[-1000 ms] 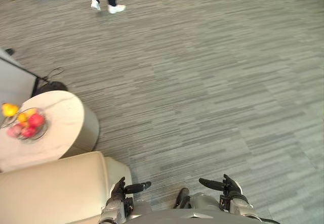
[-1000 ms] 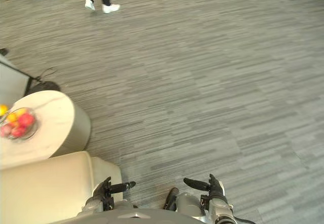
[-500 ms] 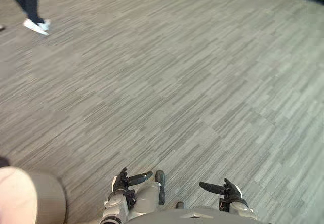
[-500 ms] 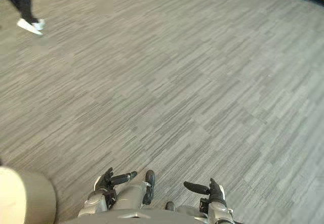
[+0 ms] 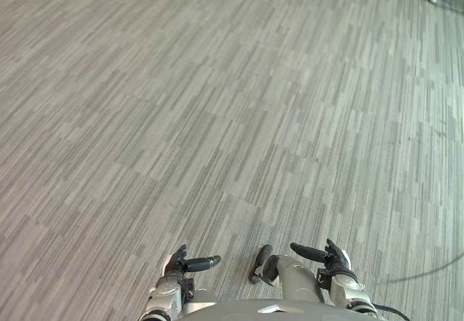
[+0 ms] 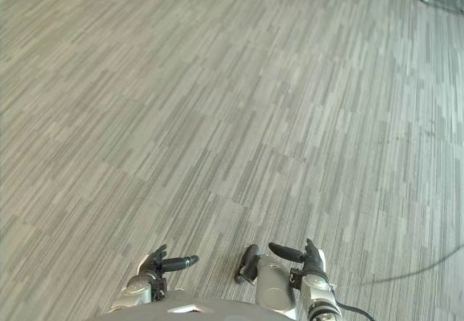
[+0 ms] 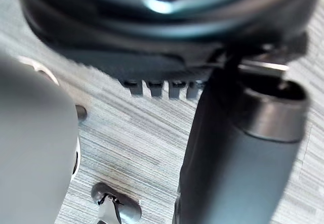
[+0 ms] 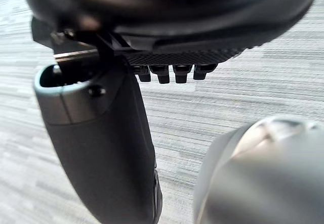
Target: Pick up cushions and gather them together orderly.
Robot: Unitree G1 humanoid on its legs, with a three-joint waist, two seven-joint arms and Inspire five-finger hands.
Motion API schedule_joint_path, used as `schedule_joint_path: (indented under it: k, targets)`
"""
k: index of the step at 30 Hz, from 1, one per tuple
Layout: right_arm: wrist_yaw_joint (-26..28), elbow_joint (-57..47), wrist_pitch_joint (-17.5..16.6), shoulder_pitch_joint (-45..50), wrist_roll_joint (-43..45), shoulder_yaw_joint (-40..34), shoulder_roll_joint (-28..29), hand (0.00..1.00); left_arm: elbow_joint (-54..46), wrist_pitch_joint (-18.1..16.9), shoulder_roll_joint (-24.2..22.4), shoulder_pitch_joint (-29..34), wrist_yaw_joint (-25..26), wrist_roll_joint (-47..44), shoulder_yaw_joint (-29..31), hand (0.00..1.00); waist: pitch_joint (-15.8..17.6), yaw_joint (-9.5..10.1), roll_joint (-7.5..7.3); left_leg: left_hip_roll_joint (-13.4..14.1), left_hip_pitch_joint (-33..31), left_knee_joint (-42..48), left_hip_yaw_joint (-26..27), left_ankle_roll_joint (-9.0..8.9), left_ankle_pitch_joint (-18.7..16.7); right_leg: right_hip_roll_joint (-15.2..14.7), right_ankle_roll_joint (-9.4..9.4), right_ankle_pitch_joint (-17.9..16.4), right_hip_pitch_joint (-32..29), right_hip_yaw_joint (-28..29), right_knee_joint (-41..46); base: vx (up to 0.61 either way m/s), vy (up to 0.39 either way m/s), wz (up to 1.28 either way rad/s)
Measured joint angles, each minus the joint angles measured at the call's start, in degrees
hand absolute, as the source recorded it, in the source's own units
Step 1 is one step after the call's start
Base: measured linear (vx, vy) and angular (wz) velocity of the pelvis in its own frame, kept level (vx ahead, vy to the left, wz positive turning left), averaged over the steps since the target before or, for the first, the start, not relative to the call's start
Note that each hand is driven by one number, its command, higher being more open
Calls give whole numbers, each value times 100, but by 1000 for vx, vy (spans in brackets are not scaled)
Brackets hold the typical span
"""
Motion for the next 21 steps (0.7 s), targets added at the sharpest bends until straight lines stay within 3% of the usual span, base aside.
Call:
schedule_joint_path:
  k: [1, 2, 4, 5, 7, 9, 10, 11, 12, 13, 14, 15, 16, 17, 18, 19, 20, 21]
  targets:
    - [-4, -12, -9, 23, 20, 18, -11, 100, -3, 21, 2, -19, -10, 57, 52, 100, 16, -19, 21, 232, -302, 876, -113, -47, -38, 136, 35, -19, 205, 3, -158, 351, -198, -9]
    - [-21, -113, -11, 99, 104, 32, 9, 100, -113, 20, -13, -31, 0, 90, 198, 100, 53, -14, 95, 718, -1091, 2755, -378, 242, 67, 429, 47, 0, 617, 22, -539, 304, -181, -10]
    - [-80, -170, -29, 129, 155, 70, 32, 100, -252, -43, 0, -18, 17, 88, 306, 100, 98, 58, 116, 946, -1671, 3981, -489, 221, -194, 589, 22, -16, 1011, 157, -781, 340, -119, -38]
    - [-83, -159, -29, 132, 157, 74, 74, 100, -314, -53, 33, -24, 22, 74, 311, 100, 136, 129, 33, 861, -1973, 4073, -422, 206, -371, 598, 52, 4, 1309, 296, -995, 318, -82, -55]
    - [-86, -151, -29, 101, 158, 73, 98, 100, -465, -76, 23, -25, 0, 34, 313, 100, 143, 239, -2, 615, -2384, 3317, -264, 243, -492, 581, 87, 25, 1608, 548, -1262, 299, -23, -70]
    - [-86, -96, -22, -11, 158, 61, 165, 100, -559, -113, -19, -31, -14, -35, 331, 100, 183, 290, -66, 36, -2619, 1438, -351, 226, -337, 415, 159, 17, 1851, 822, -1474, 414, 79, -78]
    - [-84, -95, -29, -24, 158, 70, 191, 100, -576, -137, -27, -26, -12, -72, 331, 100, 199, 312, -91, -214, -2619, 257, -391, 195, 30, 332, 267, -8, 1979, 982, -1615, 435, 152, -83]
    - [-84, -91, -29, -17, 156, 84, 219, 100, -588, -172, -47, -32, -20, -166, 328, 100, 222, 389, -33, -295, -2712, -614, -442, 176, 618, 330, 437, -54, 2204, 1181, -1792, 380, 146, -78]
    - [-85, -76, -26, -8, 156, 95, 232, 100, -595, -176, -58, -37, -17, -175, 330, 100, 223, 407, -29, -302, -2744, -642, -466, 207, 798, 328, 491, -82, 2275, 1249, -1834, 459, 162, -76]
    - [-95, -32, -14, 1, 156, 198, 252, 100, -604, -187, -43, -42, -8, -185, 328, 100, 217, 474, -73, -336, -2696, -598, -462, 354, 1235, 270, 610, -134, 2398, 1389, -1885, 404, 132, -49]
    - [-92, -2, -6, -6, 155, 292, 288, 100, -603, -194, 5, -65, -14, -184, 325, 100, 179, 475, -158, -423, -2630, -581, -495, 654, 1605, 131, 700, -147, 2480, 1454, -1940, 516, 147, -37]
    - [-84, 18, -2, -24, 155, 314, 341, 100, -612, -198, 66, -168, -21, -186, 331, 100, 264, 449, -349, -492, -2641, -258, -488, 703, 1568, -20, 891, -39, 2581, 1494, -1969, 490, 132, -15]
    - [-77, 23, 4, -38, 153, 350, 361, 100, -626, -190, 112, -199, -17, -192, 347, 100, 292, 459, -397, -444, -2734, 97, -506, 705, 1418, -39, 1014, 57, 2637, 1557, -1967, 480, 140, -15]
    - [-70, 16, 3, -52, 151, 369, 410, 100, -684, -183, 147, -210, -30, -236, 512, 100, 309, 503, -413, -250, -3001, 975, -495, 900, 1077, -6, 1198, 235, 2745, 1718, -1902, 457, 201, -22]
    - [-79, 13, -5, 23, 147, 366, 439, 100, -682, -210, 214, -209, -18, -230, 569, 100, 205, 521, -463, -225, -3273, 1738, -418, 876, 649, -42, 1293, 209, 2701, 1879, -1414, 536, 309, -33]
    - [-63, 61, -27, 169, 128, 380, 348, 100, -581, -204, 232, -59, -21, -168, 411, 100, -1, 528, -365, -203, -2919, 1529, -284, 995, 179, -158, 1552, 46, 2289, 1892, 74, 548, 313, -18]
    - [-62, 63, -28, 198, 128, 404, 339, 100, -545, -201, 235, -12, -20, -143, 349, 100, -71, 501, -413, -250, -2803, 1438, -308, 860, -39, -263, 1573, 43, 2091, 1892, 618, 572, 265, 4]
    - [-55, 60, -27, 191, 126, 435, 349, 100, -515, -173, 338, -24, -35, -160, 293, 100, -109, 433, -633, -464, -2605, 1359, -283, 852, -290, -648, 1828, 295, 1545, 1938, 1933, 405, 119, 28]
